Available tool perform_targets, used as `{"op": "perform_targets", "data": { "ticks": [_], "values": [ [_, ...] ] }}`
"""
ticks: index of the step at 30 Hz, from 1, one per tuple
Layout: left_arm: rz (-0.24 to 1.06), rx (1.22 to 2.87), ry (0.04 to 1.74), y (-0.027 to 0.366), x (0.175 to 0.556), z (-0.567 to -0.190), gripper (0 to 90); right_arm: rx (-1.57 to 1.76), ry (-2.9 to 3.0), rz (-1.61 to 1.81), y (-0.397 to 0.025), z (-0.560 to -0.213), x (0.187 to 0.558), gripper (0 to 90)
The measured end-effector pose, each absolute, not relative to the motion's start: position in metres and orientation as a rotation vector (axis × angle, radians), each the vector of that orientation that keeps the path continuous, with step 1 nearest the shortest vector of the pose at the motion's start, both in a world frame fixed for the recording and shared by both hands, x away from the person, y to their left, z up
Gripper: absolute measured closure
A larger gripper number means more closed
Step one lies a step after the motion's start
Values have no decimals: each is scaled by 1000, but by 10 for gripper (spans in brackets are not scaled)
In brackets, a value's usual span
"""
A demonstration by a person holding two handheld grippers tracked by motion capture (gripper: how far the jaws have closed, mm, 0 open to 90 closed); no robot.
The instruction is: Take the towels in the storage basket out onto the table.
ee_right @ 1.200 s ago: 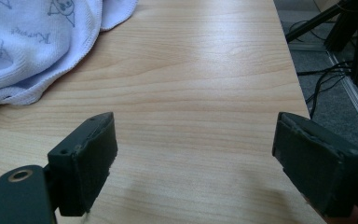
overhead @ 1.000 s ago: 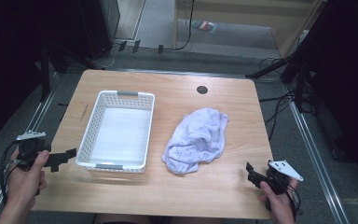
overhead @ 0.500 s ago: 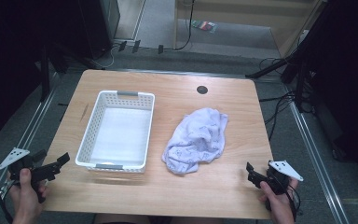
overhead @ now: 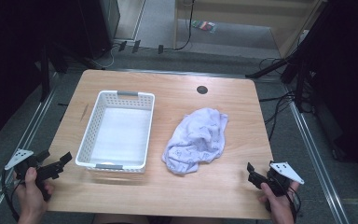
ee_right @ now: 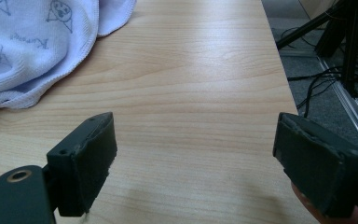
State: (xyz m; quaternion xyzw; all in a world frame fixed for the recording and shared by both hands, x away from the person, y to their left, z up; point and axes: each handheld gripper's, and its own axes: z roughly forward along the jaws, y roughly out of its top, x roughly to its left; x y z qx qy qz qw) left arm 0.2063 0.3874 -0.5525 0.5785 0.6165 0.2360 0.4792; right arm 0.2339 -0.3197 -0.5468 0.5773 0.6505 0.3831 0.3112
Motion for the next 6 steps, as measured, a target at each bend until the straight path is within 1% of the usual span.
{"op": "perform_targets", "data": {
  "ticks": [6],
  "values": [
    [604, 1377, 1520, 388, 205, -553, 0, 1526, 1720, 1008, -320, -547, 234, 134]
  ]
}}
